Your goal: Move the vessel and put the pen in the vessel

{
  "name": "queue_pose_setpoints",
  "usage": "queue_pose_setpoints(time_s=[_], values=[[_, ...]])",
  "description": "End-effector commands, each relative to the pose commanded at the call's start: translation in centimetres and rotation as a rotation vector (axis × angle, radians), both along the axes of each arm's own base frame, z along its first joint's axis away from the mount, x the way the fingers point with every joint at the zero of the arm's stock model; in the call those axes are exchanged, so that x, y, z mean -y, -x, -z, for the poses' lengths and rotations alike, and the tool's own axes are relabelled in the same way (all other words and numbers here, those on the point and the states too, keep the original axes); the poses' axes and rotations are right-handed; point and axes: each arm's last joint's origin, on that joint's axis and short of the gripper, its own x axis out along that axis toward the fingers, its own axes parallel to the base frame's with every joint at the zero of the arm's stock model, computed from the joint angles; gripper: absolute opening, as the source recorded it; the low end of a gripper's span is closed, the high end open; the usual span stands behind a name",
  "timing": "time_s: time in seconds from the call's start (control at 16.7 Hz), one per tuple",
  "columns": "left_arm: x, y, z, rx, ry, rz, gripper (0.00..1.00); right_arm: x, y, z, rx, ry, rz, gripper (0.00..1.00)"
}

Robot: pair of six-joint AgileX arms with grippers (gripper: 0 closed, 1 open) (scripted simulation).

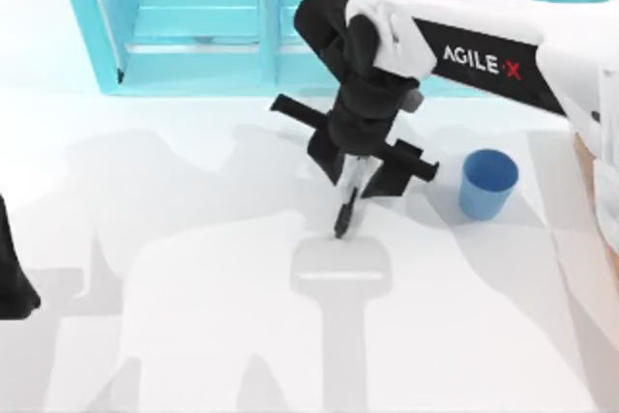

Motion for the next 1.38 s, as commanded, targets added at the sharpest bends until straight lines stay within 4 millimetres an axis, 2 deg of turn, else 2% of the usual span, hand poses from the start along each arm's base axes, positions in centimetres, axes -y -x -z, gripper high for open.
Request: queue_pose_setpoints(time_s=[0.06, 0.12, 0.3, 0.42, 0.6, 0.72, 0.84, 1.14, 1.38], values=[[0.0, 0.0, 0.0, 0.000, 0.000, 0.000, 1.00, 0.0, 0.0, 0.0, 0.000, 0.000, 0.000, 0.00], [0.0, 0.0, 0.0, 0.000, 0.000, 0.000, 1.00, 1.1, 0.5, -3.4, 0.022, 0.037, -0.019, 0.00], [0.0, 0.0, 0.0, 0.000, 0.000, 0.000, 1.00, 0.6, 1.6, -4.3, 0.015, 0.040, -0.031, 0.00], [0.0, 0.0, 0.0, 0.000, 0.000, 0.000, 1.00, 0.4, 3.4, -6.4, 0.018, 0.039, -0.033, 0.00], [0.0, 0.0, 0.0, 0.000, 0.000, 0.000, 1.00, 0.6, 7.0, -10.9, 0.034, 0.026, -0.026, 0.00], [0.0, 0.0, 0.0, 0.000, 0.000, 0.000, 1.00, 0.8, 9.1, -12.7, 0.030, 0.029, -0.023, 0.00], [0.0, 0.0, 0.0, 0.000, 0.000, 0.000, 1.00, 1.0, 10.3, -13.3, 0.023, 0.036, -0.020, 0.00], [0.0, 0.0, 0.0, 0.000, 0.000, 0.000, 1.00, 1.1, 10.2, -13.3, 0.023, 0.034, -0.015, 0.00], [0.0, 0.0, 0.0, 0.000, 0.000, 0.000, 1.00, 0.9, 10.5, -12.2, 0.126, 0.078, -0.087, 0.00]])
